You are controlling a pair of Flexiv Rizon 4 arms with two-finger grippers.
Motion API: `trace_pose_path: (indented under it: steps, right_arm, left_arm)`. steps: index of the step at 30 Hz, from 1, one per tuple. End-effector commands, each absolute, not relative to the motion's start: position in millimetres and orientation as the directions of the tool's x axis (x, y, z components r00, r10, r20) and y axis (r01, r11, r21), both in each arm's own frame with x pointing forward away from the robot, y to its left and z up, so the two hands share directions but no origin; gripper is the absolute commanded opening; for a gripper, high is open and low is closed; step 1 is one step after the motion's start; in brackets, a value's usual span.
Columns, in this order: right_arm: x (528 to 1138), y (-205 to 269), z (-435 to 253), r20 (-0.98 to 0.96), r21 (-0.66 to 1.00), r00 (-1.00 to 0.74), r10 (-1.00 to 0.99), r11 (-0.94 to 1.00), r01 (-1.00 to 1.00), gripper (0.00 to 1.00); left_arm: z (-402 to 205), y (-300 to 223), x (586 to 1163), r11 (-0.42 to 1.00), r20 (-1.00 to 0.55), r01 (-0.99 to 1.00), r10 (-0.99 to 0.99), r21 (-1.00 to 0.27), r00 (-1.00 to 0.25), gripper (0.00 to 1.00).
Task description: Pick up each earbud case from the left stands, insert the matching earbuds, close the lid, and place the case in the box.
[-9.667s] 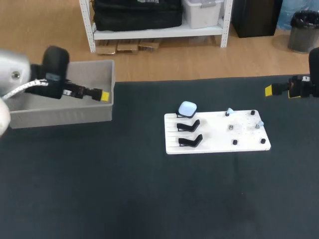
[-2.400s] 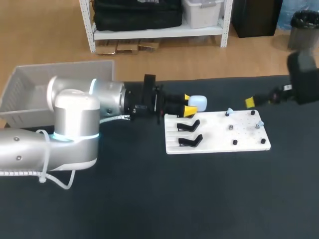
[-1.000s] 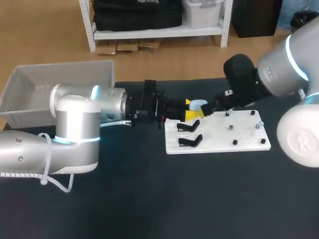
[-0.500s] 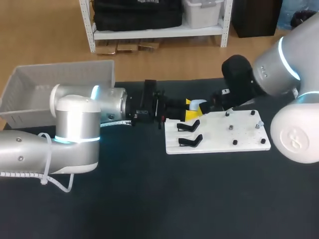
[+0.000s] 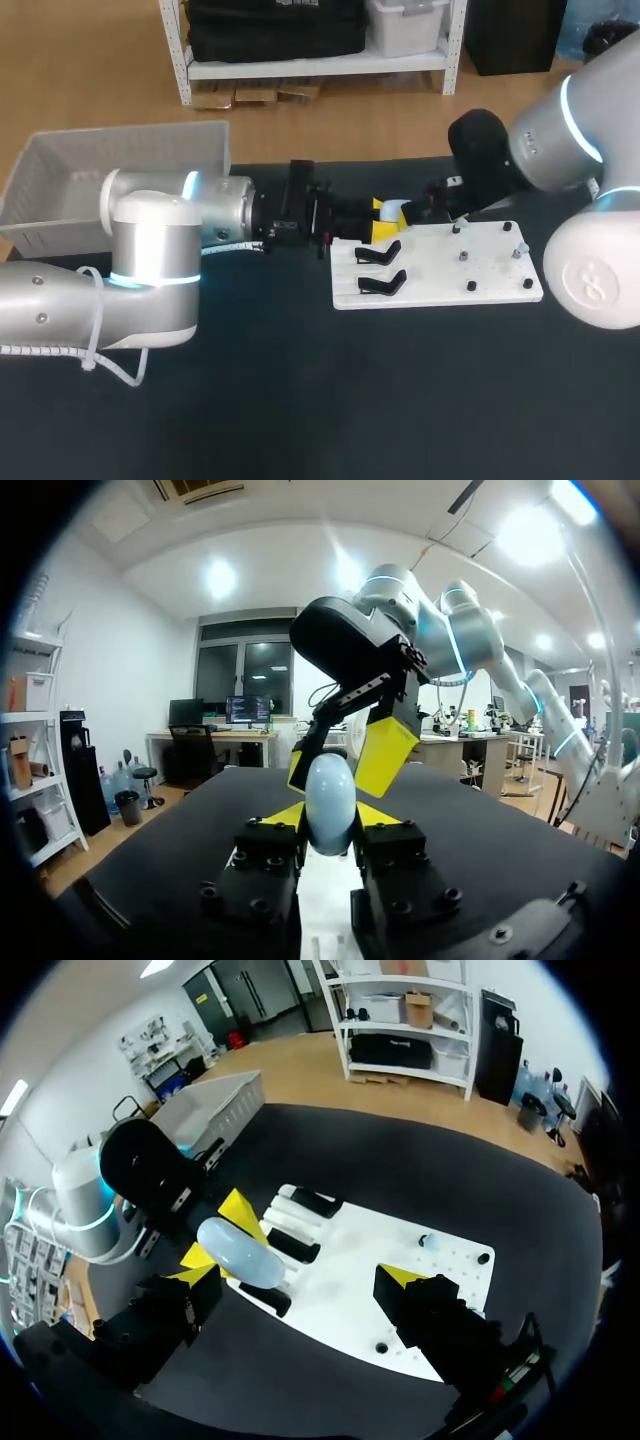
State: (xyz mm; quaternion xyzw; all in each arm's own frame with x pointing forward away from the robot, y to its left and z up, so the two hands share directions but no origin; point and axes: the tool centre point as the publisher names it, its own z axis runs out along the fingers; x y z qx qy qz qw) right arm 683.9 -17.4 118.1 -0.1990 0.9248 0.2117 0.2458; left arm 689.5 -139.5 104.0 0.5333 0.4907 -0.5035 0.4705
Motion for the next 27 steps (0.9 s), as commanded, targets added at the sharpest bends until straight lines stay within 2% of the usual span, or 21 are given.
trace_pose_path:
  steps: [1, 17, 22, 27]
  right_arm:
    - [684, -14, 117, -0.545, 0.281, -0.798, -0.257, 0.841, -0.462, 1.0]
    - [692, -22, 142, -0.589, 0.274, -0.777, -0.224, 0.849, -0.453, 1.0]
    - [689, -45, 155, -0.593, 0.154, -0.751, -0.29, 0.875, -0.46, 1.0]
    - [686, -82, 147, -0.491, -0.011, -0.784, -0.38, 0.903, -0.43, 1.0]
  left_arm:
    - [102, -140, 689, -0.075, -0.999, 0.997, 0.044, 0.012, 0.015, 0.0]
    - [102, -140, 689, -0.075, -0.999, 0.997, 0.044, 0.012, 0.015, 0.0]
    - [102, -140, 689, -0.075, -0.999, 0.997, 0.044, 0.012, 0.015, 0.0]
    - [102, -140, 689, -0.075, -0.999, 0.997, 0.044, 0.012, 0.015, 0.0]
